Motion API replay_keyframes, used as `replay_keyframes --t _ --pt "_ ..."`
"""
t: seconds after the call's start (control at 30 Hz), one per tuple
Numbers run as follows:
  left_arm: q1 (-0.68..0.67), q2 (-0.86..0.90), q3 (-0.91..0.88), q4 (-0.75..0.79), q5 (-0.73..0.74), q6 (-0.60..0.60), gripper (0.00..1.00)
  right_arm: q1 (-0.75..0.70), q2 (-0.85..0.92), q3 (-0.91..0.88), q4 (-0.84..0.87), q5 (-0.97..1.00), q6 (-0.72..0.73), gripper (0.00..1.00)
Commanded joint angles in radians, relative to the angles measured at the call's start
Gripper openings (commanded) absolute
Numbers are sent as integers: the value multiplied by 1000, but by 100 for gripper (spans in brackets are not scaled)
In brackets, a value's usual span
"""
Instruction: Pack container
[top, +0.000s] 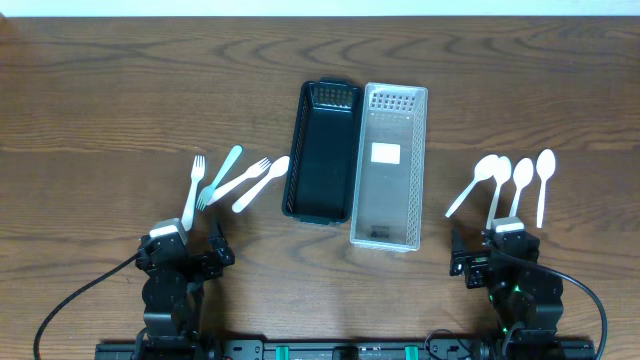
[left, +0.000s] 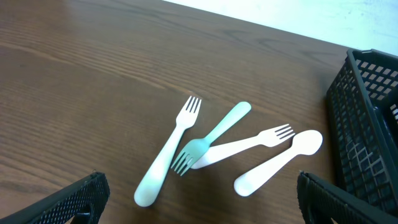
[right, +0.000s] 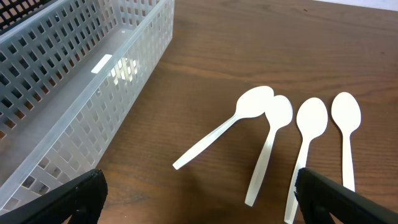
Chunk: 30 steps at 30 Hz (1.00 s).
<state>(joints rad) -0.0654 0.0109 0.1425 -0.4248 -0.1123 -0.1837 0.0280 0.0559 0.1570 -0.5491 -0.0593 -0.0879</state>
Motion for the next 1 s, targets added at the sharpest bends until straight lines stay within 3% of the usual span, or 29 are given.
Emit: replay_keyframes --t 0.0,0.8,0.97 --pt "6 -5 -13 -23 -12 -8 98 -3 -10 -11 0 3 -7 99" --pt "6 -5 -13 -12 -12 -8 98 -2 -10 -11 16 2 -6 99" --pt "6 -5 -13 19 32 -24 98 -2 -10 -11 20 -148 133 99"
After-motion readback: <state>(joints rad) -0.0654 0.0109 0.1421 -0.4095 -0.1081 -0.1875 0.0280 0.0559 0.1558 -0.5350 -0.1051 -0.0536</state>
